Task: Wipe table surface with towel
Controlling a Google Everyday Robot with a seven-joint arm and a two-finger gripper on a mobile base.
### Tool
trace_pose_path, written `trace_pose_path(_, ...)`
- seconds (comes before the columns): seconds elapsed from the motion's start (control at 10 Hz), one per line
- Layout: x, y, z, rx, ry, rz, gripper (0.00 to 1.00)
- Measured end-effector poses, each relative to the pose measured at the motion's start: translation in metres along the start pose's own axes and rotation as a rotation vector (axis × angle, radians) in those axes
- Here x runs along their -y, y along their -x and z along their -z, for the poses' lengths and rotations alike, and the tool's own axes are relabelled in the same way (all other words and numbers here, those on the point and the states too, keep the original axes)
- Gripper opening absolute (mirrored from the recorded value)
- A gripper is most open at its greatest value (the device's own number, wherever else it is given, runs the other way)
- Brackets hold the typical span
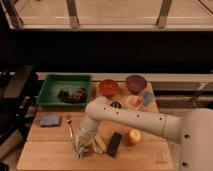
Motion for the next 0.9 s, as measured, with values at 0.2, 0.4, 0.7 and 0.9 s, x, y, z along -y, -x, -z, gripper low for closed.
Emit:
trace_pose_path(0.2,-0.001,0.0,-0.001,0.012,0.011,-0.007,0.08)
trace_pose_path(0.4,-0.008,-0.003,-0.013,0.039,0.013,-0.031,0.08)
trace_pose_path(0.7,-0.026,-0.007,-0.022,0.059,0.006,-0.074,0.08)
trace_pose_path(0.9,-0.028,-0.005,-0.02,0.064,0.013,-0.071,0.08)
